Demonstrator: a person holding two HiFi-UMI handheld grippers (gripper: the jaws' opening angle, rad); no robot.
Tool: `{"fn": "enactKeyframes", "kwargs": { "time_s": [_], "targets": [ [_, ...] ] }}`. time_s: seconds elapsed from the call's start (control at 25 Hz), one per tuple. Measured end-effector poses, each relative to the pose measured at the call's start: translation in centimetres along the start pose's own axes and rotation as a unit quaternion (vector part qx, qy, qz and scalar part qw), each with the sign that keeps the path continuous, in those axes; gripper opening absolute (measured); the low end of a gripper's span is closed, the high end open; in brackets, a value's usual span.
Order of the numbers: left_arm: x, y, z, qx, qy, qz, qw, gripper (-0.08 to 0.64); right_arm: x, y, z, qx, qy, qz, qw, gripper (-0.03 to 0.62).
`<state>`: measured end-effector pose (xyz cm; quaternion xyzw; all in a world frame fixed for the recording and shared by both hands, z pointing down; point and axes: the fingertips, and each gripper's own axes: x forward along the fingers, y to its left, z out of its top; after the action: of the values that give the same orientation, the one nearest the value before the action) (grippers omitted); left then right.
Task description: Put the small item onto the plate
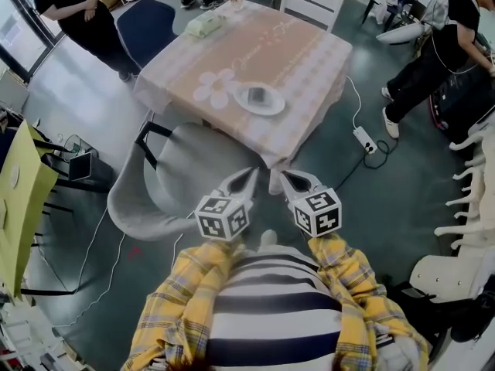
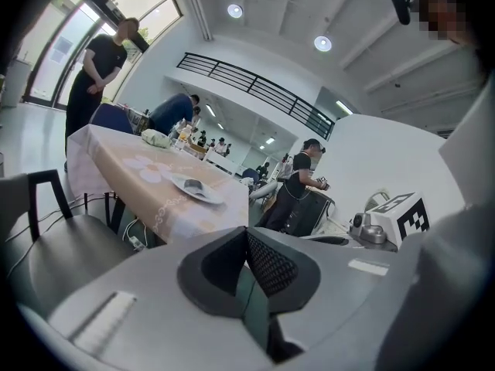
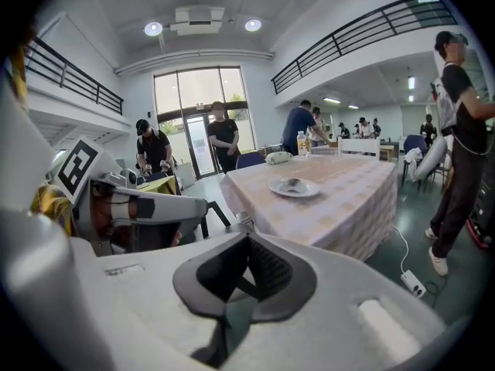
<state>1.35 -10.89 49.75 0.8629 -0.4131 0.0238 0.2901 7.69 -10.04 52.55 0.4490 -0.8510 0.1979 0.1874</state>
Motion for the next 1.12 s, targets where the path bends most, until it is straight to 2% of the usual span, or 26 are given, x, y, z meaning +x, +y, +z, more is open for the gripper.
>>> {"fn": "enactKeyframes", "kwargs": {
  "time_s": [0.16,0.4,0.76,1.12],
  "targets": [
    [-2.2,0.1,-0.8,0.002,0.013,-0.010,0.9999,-0.009,-0.9,1.2,-1.6,0.036,0.002,-0.018,0.999,0.000],
    [-5.3,1.2,-1.3,-0.003,0.017,-0.013,0.9998,-0.009,-0.9,3.8,-2.4,0.060,0.001,-0.027,0.998,-0.002],
    [-7.5,0.7,-1.3,0.011,0.018,-0.027,0.9994,-0.009,-1.3,5.7,-2.1,0.073,-0.010,-0.039,0.997,-0.002],
    [-8.5,1.2,-1.6,0.003,0.022,-0.023,0.9995,-0.009,-1.2,6.8,-2.6,0.080,0.002,-0.038,0.996,-0.002]
  ]
}}
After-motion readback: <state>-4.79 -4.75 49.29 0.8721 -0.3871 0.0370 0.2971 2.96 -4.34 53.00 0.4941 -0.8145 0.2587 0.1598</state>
